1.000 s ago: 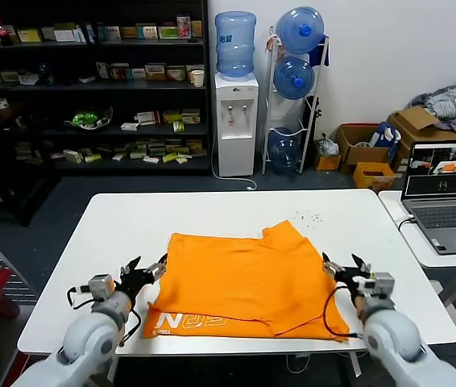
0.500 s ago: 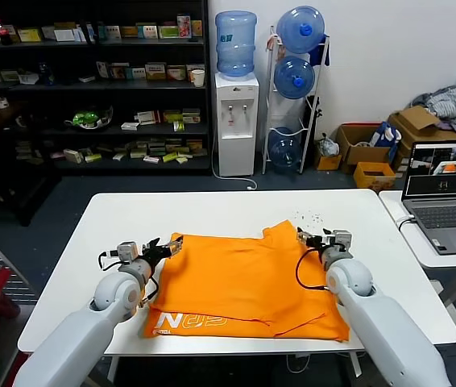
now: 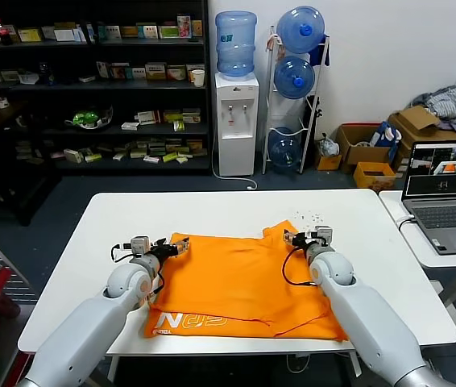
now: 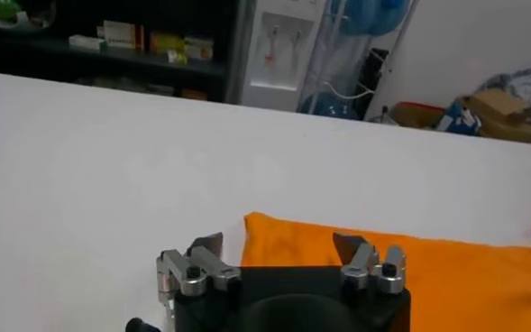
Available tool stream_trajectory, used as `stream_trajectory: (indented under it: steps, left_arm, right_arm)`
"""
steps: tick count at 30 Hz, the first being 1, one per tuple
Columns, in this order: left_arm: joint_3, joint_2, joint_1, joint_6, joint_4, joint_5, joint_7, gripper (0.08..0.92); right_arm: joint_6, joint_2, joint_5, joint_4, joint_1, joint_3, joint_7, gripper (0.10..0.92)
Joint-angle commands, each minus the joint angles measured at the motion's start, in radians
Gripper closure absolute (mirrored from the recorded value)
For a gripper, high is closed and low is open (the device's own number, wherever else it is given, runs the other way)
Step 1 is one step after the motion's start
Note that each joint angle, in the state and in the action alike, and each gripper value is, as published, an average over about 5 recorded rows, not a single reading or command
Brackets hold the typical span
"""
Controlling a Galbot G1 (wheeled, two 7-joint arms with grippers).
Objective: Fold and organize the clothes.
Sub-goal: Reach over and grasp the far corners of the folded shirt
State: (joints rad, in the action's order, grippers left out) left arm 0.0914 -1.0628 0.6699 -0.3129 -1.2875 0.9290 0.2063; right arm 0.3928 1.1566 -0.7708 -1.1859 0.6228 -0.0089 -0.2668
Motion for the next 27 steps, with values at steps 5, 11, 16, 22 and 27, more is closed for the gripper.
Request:
stream_trajectory:
  steps: [5,11,16,22,27]
  left_arm:
    - [0.034,-0.017,-0.032,-0.009,0.063,-0.033,-0.009,0.177]
    - [0.037,-0.025,-0.031,-0.006,0.073,-0.048,-0.008,0.24]
    - [0.038,-0.029,-0.032,0.0,0.078,-0.059,-0.008,0.398]
    - [0.04,-0.031,-0.03,0.021,0.082,-0.068,-0.006,0.572]
    - [0.037,-0.033,-0.025,0.049,0.078,-0.072,-0.001,0.71]
  right_arm:
    - [0.018,0.013,-0.007,0.031,-0.025,-0.018,0.008,0.394]
    - [0.017,0.013,-0.01,0.021,-0.016,-0.02,0.014,0.575]
    - [0.01,0.014,-0.01,0.012,-0.008,-0.023,0.015,0.731]
    - [-0.013,0.011,-0.008,0.004,-0.002,-0.023,0.015,0.885]
    - [-0.061,0.007,-0.006,-0.002,0.003,-0.024,0.015,0.901]
